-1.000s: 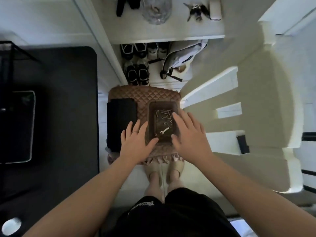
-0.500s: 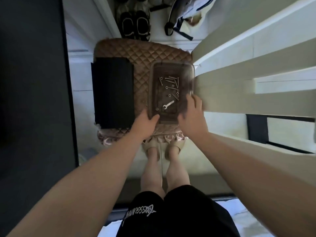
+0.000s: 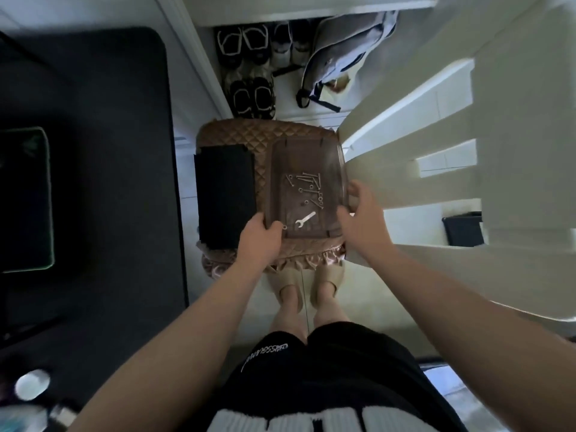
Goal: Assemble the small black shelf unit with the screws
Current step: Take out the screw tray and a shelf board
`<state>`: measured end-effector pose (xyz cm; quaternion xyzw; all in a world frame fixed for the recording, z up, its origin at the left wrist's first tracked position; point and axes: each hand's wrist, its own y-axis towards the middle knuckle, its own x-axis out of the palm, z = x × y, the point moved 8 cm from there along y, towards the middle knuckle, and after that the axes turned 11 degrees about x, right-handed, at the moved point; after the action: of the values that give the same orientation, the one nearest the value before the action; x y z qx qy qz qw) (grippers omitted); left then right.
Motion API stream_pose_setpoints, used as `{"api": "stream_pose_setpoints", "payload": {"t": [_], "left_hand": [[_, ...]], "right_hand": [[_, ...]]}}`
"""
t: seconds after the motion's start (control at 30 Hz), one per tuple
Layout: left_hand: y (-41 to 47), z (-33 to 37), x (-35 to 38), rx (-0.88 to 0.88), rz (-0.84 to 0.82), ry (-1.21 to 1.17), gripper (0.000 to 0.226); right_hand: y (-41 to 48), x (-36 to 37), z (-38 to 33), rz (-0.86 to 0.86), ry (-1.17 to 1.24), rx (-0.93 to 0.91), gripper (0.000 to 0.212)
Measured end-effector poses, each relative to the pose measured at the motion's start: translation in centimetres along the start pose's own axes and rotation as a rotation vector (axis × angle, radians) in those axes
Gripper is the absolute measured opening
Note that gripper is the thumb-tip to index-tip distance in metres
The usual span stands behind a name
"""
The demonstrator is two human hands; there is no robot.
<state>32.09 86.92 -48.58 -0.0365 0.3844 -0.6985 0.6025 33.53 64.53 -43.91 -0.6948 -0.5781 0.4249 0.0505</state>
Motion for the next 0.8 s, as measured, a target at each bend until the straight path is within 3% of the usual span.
{"api": "stream_pose_setpoints", "payload": {"t": [0.2, 0.43, 0.63, 0.8], "left_hand": [[-5.7, 6.4, -6.2, 0.170, 0.125, 0.029, 0.014], [-10.3, 17.2, -10.1, 0.445, 0.090, -0.060, 0.013], [-13.3, 26.7, -9.5, 0.718, 0.049, -0.067, 0.021], [-16.5, 32.8, -5.0, 0.845, -0.073, -0.075, 0.021]], "right_hand": [[-4.7, -5.6, -4.5, 0.099, 0.253, 0.039, 0.041], [-9.5, -14.0, -10.1, 0.173, 0.557, -0.032, 0.025], [-14.7, -22.2, -12.1, 0.261, 0.733, -0.144, 0.019], [-19.3, -28.9, -9.5, 0.364, 0.821, -0.197, 0.026]]}}
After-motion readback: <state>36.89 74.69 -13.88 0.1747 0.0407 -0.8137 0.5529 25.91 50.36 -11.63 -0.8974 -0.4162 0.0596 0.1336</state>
